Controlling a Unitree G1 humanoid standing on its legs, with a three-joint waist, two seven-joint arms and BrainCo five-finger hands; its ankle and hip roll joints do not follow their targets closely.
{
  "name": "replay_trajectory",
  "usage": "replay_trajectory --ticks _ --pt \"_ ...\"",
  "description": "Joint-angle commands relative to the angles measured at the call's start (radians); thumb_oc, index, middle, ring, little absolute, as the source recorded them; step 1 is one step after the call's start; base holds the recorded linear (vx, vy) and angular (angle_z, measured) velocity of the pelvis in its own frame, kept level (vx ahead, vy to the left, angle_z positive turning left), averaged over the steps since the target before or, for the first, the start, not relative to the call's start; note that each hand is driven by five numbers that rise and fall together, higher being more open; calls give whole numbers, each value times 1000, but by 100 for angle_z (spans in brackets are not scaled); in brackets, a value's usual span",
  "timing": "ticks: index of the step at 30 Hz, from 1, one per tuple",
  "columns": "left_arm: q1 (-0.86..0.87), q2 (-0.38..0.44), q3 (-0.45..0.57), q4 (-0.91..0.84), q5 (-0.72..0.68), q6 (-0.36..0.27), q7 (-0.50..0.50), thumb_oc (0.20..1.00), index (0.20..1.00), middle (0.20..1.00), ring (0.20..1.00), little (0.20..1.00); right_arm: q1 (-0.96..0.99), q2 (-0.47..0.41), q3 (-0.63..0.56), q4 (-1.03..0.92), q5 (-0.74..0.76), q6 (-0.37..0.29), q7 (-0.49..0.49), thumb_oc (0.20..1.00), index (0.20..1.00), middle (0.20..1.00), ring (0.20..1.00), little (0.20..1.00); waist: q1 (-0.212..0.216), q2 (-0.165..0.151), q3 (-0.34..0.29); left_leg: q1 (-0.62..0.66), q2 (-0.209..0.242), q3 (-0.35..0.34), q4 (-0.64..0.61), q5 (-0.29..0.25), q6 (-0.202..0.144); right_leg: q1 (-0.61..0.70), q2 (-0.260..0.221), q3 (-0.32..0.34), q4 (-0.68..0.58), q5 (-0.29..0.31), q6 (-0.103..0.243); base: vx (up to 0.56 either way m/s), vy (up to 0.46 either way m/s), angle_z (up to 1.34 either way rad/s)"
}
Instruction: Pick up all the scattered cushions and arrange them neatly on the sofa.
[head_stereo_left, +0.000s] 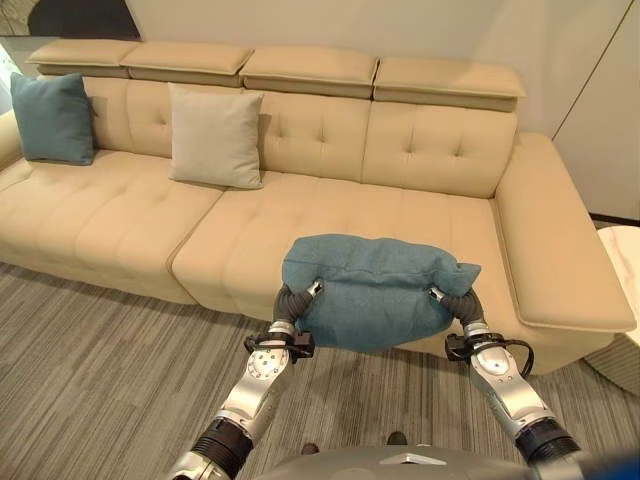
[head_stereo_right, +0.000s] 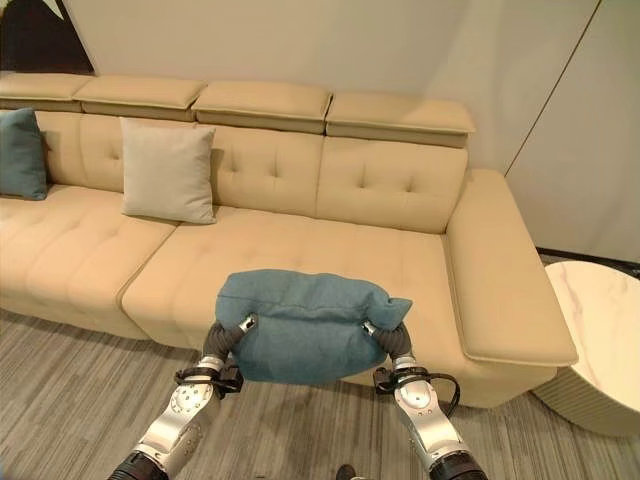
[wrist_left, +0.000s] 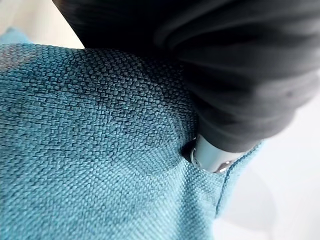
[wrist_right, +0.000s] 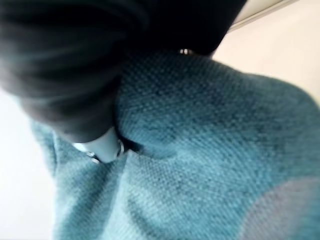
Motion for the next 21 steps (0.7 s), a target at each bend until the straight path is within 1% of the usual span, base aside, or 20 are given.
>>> replay_trajectory --ticks 1,3,4,6,7,8,10,11,12,13,14,15,16,18,19,20,21 --pt "-131 2 42 -55 -3 -70 -28 200 200 200 200 200 -80 -10 -49 -115 -1 -62 1 200 200 200 200 200 -18 -42 81 -104 1 -22 205 12 -68 96 -33 16 2 -76 45 54 -12 34" --pt "-129 0 36 -56 0 -67 -26 200 200 200 200 200 -76 -12 -55 -122 3 -62 -1 200 200 200 200 200 -19 -43 82 -134 11 0 190 10 -61 97 -40 4 0 -81 46 75 19 20" --pt "-134 3 33 -56 10 -63 -23 200 200 200 200 200 -77 -13 -63 -131 4 -61 -5 200 200 200 200 200 -20 -48 77 -167 16 30 147 9 -49 94 -45 -6 -2 -83 50 89 42 14" --pt "-150 11 40 -64 33 -59 -9 200 200 200 200 200 -91 -13 -74 -137 8 -59 -22 200 200 200 200 200 -10 -54 77 -243 8 51 131 35 -47 92 -43 3 1 -92 56 172 92 32" --pt "-141 20 51 -80 40 -62 -6 200 200 200 200 200 -98 -10 -70 -142 5 -59 -22 200 200 200 200 200 0 -49 71 -220 2 36 93 33 -46 95 -36 20 4 -97 63 379 240 2" --pt "-120 34 59 -119 43 -63 -12 200 200 200 200 200 -100 -8 -71 -155 -2 -56 -13 200 200 200 200 200 3 -47 58 -188 -10 27 61 26 -39 113 -44 34 2 -101 76 409 299 -73" --pt "-104 50 64 -149 47 -57 -25 200 200 200 200 200 -105 3 -70 -159 3 -56 1 200 200 200 200 200 16 -51 50 -149 -31 41 56 -11 -11 121 -70 64 12 -100 96 317 286 -114" --pt "-100 54 68 -159 45 -57 -29 200 200 200 200 200 -106 7 -70 -159 5 -57 6 200 200 200 200 200 22 -53 49 -143 -38 45 59 -23 -2 119 -80 74 20 -99 103 211 281 -72" --pt "-87 62 75 -177 49 -53 -40 200 200 200 200 200 -102 19 -74 -166 9 -61 18 200 200 200 200 200 30 -46 53 -128 -57 41 64 -49 22 98 -100 92 80 -96 117 147 312 -36" --pt "-77 73 85 -192 58 -54 -47 200 200 200 200 200 -110 28 -73 -163 1 -64 26 200 200 200 200 200 35 -37 69 -112 -70 45 64 -64 50 37 -124 120 201 -63 142 110 318 -41" --pt "-72 78 87 -199 60 -57 -48 200 200 200 200 200 -119 32 -69 -163 -2 -66 32 200 200 200 200 200 33 -30 83 -109 -74 48 66 -67 64 1 -133 127 268 -24 155 28 268 -47" --pt "-64 88 94 -198 67 -59 -54 200 200 200 200 200 -122 39 -61 -163 -2 -67 43 200 200 200 200 200 33 -18 98 -95 -73 56 62 -74 80 -53 -141 134 353 -1 166 71 182 -44" --pt "-53 88 99 -198 72 -61 -64 200 200 200 200 200 -111 42 -63 -168 -4 -68 53 200 200 200 200 200 30 -12 100 -69 -78 55 49 -82 85 -85 -138 128 350 -9 156 126 127 -17" --pt "-42 83 97 -199 67 -62 -74 200 200 200 200 200 -103 38 -64 -167 -6 -67 57 200 200 200 200 200 18 -12 98 -45 -86 42 32 -86 84 -95 -109 148 287 -30 143 196 -4 -17" --pt "-41 80 94 -197 61 -61 -79 200 200 200 200 200 -105 33 -67 -167 5 -70 54 200 200 200 200 200 6 -22 96 -29 -98 36 19 -91 79 -107 -88 167 168 -12 136 157 -55 -8" --pt "-41 80 94 -197 61 -61 -79 200 200 200 200 200 -104 33 -67 -167 6 -70 54 200 200 200 200 200 6 -20 98 -26 -96 35 18 -93 78 -100 -86 165 161 -9 136 216 -103 13" --pt "-47 72 90 -191 62 -58 -81 200 200 200 200 200 -106 26 -68 -165 4 -68 52 200 200 200 200 200 -6 -29 97 -4 -104 21 8 -104 72 -125 -67 179 88 17 137 176 -94 11"
